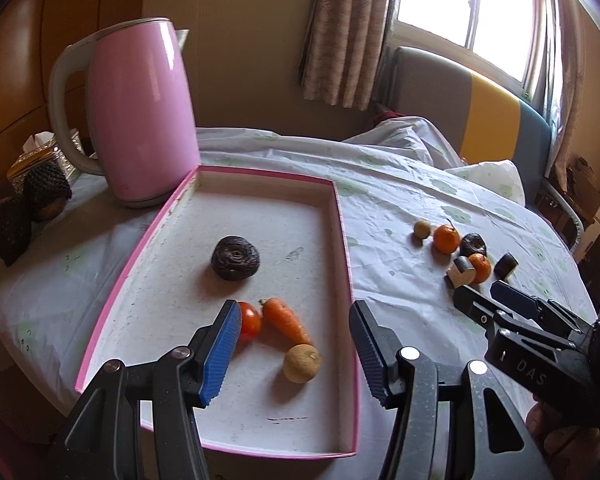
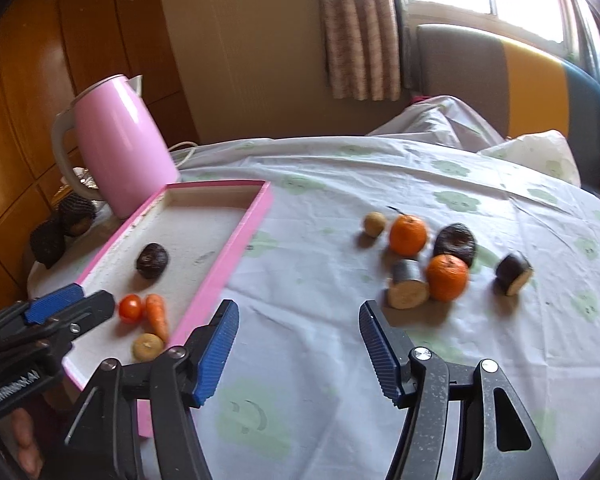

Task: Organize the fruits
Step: 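Grasp the cut dark tuber piece with the right tool while the left tool returns to the produce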

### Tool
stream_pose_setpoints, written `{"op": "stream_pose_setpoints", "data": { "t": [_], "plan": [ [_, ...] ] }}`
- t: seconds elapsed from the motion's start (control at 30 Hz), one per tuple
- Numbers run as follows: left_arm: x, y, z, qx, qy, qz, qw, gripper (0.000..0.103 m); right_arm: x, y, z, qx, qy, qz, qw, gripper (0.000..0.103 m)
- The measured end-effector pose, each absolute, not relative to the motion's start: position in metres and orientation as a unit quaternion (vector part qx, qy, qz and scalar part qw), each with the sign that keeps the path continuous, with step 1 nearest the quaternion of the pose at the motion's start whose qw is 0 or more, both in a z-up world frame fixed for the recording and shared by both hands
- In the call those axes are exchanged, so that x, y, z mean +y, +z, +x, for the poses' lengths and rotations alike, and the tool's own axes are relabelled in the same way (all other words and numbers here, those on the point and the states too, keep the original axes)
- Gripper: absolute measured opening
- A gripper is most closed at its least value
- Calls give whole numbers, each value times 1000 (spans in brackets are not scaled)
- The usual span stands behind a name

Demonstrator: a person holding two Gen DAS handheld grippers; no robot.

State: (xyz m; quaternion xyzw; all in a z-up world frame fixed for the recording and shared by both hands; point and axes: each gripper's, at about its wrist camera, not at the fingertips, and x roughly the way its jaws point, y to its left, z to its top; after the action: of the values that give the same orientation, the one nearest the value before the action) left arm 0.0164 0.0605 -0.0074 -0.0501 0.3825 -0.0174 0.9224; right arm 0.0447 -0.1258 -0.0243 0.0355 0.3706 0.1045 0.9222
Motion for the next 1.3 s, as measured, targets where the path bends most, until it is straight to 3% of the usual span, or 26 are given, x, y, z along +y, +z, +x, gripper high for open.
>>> {"op": "stream_pose_setpoints", "data": {
  "t": [0.67,1.27,1.3],
  "plan": [
    [-8,-14,27,415,-130,-20,900,57,-261,-37,43,374,-53,91,921,64],
    [-51,-40,56,458,-184,-18,870,56,-275,-61,118,418,-30,59,906,63],
    [-52,-41,58,460,-185,-22,868,56,-275,-65,120,420,-29,58,905,53]
  ]
}}
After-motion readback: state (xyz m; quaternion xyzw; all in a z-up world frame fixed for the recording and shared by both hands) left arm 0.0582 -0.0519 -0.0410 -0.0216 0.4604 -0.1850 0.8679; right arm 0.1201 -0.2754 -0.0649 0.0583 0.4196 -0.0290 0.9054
